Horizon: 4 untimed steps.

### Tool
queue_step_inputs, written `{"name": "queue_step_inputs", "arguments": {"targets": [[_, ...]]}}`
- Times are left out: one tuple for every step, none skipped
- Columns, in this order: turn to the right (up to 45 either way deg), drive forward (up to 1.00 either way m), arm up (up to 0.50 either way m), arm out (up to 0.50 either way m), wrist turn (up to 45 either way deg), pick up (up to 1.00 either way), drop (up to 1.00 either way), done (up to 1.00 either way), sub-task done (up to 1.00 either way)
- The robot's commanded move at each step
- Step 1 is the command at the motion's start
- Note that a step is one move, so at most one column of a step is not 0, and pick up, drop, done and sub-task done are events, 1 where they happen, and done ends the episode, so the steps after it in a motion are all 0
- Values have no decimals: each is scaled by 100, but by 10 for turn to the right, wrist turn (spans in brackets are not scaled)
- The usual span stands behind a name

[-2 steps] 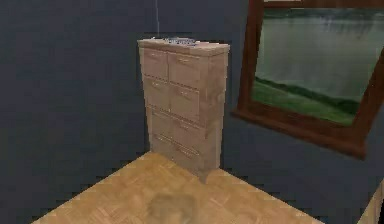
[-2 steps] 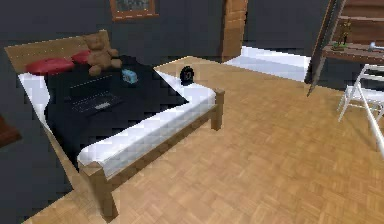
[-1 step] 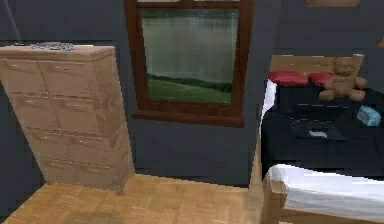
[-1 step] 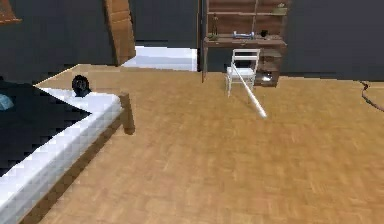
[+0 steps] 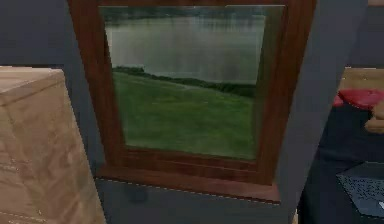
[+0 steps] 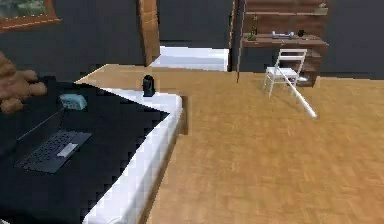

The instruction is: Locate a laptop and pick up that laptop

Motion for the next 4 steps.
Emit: {"name": "queue_step_inputs", "arguments": {"targets": [[-360, 0, 0, 0, 0, 0, 0, 0, 0], [450, 0, 0, 0, 0, 0, 0, 0, 0], [450, 0, 0, 0, 0, 0, 0, 0, 0], [390, 0, 0, 0, 0, 0, 0, 0, 0]]}}
